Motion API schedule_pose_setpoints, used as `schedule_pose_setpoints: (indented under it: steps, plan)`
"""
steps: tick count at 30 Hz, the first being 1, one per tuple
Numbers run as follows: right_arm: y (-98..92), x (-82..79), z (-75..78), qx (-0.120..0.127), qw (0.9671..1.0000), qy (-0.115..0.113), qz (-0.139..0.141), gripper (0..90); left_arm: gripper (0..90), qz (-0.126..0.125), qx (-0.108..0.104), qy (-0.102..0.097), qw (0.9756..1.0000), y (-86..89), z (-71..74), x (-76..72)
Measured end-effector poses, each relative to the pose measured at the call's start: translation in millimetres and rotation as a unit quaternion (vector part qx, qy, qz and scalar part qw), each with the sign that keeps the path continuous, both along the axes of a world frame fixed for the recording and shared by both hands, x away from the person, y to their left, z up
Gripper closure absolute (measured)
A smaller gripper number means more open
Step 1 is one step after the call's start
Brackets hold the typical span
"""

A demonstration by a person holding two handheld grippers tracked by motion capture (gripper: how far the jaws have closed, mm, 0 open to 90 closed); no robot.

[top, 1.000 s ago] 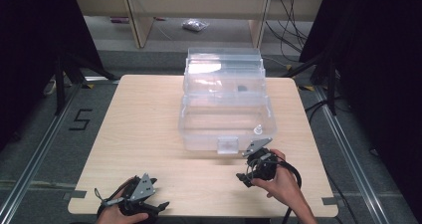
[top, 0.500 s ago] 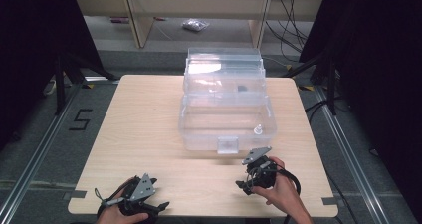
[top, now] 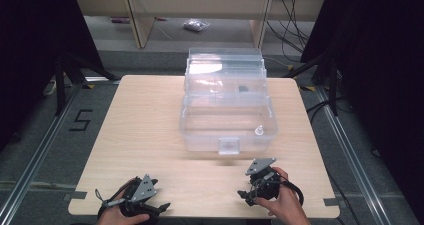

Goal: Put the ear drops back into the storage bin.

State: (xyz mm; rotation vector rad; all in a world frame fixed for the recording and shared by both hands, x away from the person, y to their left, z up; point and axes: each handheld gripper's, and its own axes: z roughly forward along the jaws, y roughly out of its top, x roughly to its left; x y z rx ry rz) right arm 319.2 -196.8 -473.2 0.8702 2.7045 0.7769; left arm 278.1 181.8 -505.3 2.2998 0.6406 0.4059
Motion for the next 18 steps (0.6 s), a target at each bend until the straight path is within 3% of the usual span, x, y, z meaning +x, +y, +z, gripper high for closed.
schedule_pose_setpoints:
  steps: [2, 8, 11, 16, 18]
  plan:
    - [-0.5, -2.0, 1.1, -0.001, 1.0, -0.008, -0.002, 20.1, 16.6, 0.0, 0.002, 0.001, 1.0, 0.2, 0.4, -0.3]
    - [-3.3, -9.1, -0.1, 0.006, 1.0, 0.0, -0.003, 19.0, 16.6, 0.0, 0.004, 0.0, 1.0, 0.5, 0.6, 0.4]
    - [-7.5, -13.3, -1.3, 0.008, 0.9998, 0.0, -0.018, 19.1, 16.6, -0.001, 0.004, 0.001, 1.0, 0.1, 0.4, 0.2]
    - [-15.5, -18.1, -4.6, 0.025, 0.999, -0.006, -0.036, 20.0, 16.6, 0.0, 0.005, 0.0, 1.0, 0.1, 0.4, 0.3]
    - [-16.8, -17.9, -4.0, 0.031, 0.999, -0.006, -0.03, 19.7, 16.6, -0.001, 0.001, 0.0, 1.0, 0.0, 0.2, 0.2]
